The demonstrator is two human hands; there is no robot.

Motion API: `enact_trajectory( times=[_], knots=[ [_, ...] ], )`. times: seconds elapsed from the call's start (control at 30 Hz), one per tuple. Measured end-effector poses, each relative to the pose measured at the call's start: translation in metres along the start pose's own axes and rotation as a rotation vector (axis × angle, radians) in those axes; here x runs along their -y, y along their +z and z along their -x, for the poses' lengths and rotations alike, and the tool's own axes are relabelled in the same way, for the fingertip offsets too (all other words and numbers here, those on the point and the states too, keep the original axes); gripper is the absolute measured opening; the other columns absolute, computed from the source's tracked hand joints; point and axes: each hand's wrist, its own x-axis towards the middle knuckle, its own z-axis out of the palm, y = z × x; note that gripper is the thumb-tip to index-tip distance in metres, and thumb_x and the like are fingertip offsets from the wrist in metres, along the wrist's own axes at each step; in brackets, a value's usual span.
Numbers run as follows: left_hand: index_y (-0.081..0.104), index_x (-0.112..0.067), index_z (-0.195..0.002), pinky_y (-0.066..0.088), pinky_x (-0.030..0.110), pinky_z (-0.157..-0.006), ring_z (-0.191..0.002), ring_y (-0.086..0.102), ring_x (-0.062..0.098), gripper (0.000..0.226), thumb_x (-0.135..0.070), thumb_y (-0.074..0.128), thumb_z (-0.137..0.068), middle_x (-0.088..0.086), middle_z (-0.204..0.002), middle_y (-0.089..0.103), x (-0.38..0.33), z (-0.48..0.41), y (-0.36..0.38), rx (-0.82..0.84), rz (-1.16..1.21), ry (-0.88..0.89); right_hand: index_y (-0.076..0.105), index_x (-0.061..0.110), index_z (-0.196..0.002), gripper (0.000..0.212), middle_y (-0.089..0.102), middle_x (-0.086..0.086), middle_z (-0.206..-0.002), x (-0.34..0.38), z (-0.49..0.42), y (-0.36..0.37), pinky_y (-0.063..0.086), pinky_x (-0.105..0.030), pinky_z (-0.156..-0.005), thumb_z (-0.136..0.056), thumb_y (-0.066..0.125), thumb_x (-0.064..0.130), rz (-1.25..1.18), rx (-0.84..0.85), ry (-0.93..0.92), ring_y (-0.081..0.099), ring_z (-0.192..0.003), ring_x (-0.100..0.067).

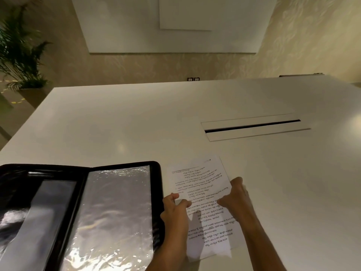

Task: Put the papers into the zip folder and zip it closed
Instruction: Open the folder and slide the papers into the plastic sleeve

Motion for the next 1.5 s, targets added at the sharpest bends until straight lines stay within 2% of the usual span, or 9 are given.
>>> enact_trajectory(
  times=[0.17,0.27,0.4,0.47,0.67,0.87,1.03,1.2,1.5],
  knots=[
    [0.055,-0.019,-0.129,0.041,0.027,-0.062,-0.089,0.056,0.016,0.035,-0.007,0.069,-0.098,0.015,-0.137,0.053,-0.003,-0.001,-0.002,-0.001,0.010,-0.001,0.057,0.016,-0.124,0.062,0.074,-0.003,-0.109,-0.006,0.002,-0.004,0.068,-0.043,-0.065,-0.073,0.089,0.002,-0.210,0.040,0.062,0.078,-0.086,-0.024],
    [0.054,-0.020,-0.128,0.042,0.027,-0.061,-0.089,0.058,0.017,0.035,-0.009,0.070,-0.098,0.016,-0.136,0.053,-0.005,-0.001,-0.002,0.004,-0.014,0.001,0.075,0.015,-0.115,0.047,0.084,-0.003,-0.103,-0.014,0.006,-0.008,0.069,-0.041,-0.065,-0.074,0.087,-0.005,-0.335,0.054,0.035,0.082,-0.079,-0.023],
    [0.051,-0.025,-0.126,0.047,0.027,-0.061,-0.095,0.062,0.020,0.041,-0.009,0.074,-0.096,0.013,-0.137,0.054,-0.003,-0.001,-0.004,0.029,-0.010,0.027,0.079,0.018,-0.108,0.044,0.085,0.003,-0.098,-0.012,0.021,-0.015,0.070,-0.043,-0.068,-0.077,0.082,-0.012,-0.477,0.042,-0.021,0.083,-0.077,-0.021],
    [0.049,-0.029,-0.129,0.047,0.027,-0.066,-0.106,0.061,0.019,0.049,-0.010,0.077,-0.093,0.009,-0.138,0.052,-0.001,-0.004,-0.008,0.060,0.002,0.059,0.077,0.013,-0.105,0.039,0.086,-0.001,-0.097,-0.011,0.031,-0.020,0.067,-0.037,-0.062,-0.079,0.078,-0.016,-0.579,0.047,-0.062,0.083,-0.076,-0.024],
    [0.032,-0.031,-0.152,0.056,0.039,-0.100,-0.129,0.064,0.022,0.093,-0.021,0.093,-0.082,-0.003,-0.146,0.059,-0.032,-0.026,-0.026,0.235,-0.038,0.221,0.075,0.005,-0.123,0.051,0.084,-0.015,-0.113,-0.019,0.052,-0.039,0.068,-0.054,-0.084,-0.078,0.079,-0.019,-0.907,0.090,-0.154,0.082,-0.098,-0.040],
    [0.072,-0.010,-0.127,0.064,0.050,-0.096,-0.113,0.078,0.032,0.045,-0.009,0.085,-0.084,0.011,-0.126,0.079,-0.067,-0.036,-0.038,0.575,-0.138,0.413,0.071,0.000,-0.125,0.049,0.082,-0.020,-0.118,-0.007,0.055,-0.040,0.068,-0.056,-0.081,-0.080,0.075,-0.021,-1.099,0.052,-0.243,0.080,-0.103,-0.044],
    [0.076,-0.015,-0.122,0.065,0.055,-0.092,-0.111,0.078,0.035,0.042,-0.008,0.086,-0.082,0.012,-0.122,0.080,-0.070,-0.030,-0.025,0.533,-0.013,0.491,0.072,0.003,-0.125,0.049,0.081,-0.016,-0.119,0.014,0.050,-0.029,0.066,-0.058,-0.086,-0.081,0.080,-0.016,-1.092,-0.074,-0.314,0.080,-0.106,-0.039],
    [0.067,-0.011,-0.135,0.064,0.054,-0.096,-0.119,0.074,0.033,0.051,-0.011,0.085,-0.087,0.011,-0.127,0.077,-0.046,-0.030,-0.013,0.475,0.008,0.505,0.072,0.002,-0.126,0.047,0.081,-0.017,-0.118,0.015,0.047,-0.014,0.067,-0.056,-0.087,-0.083,0.080,-0.014,-1.139,-0.121,-0.305,0.079,-0.108,-0.039],
    [0.071,-0.030,-0.127,0.064,0.034,-0.094,-0.117,0.075,0.015,0.029,-0.019,0.075,-0.100,-0.008,-0.121,0.079,-0.023,-0.027,0.001,0.392,-0.024,0.495,0.076,0.016,-0.121,0.032,0.085,0.004,-0.110,0.020,0.045,0.001,0.065,-0.024,-0.075,-0.093,0.080,0.000,-1.064,-0.147,-0.272,0.081,-0.102,-0.012]
  ],
)
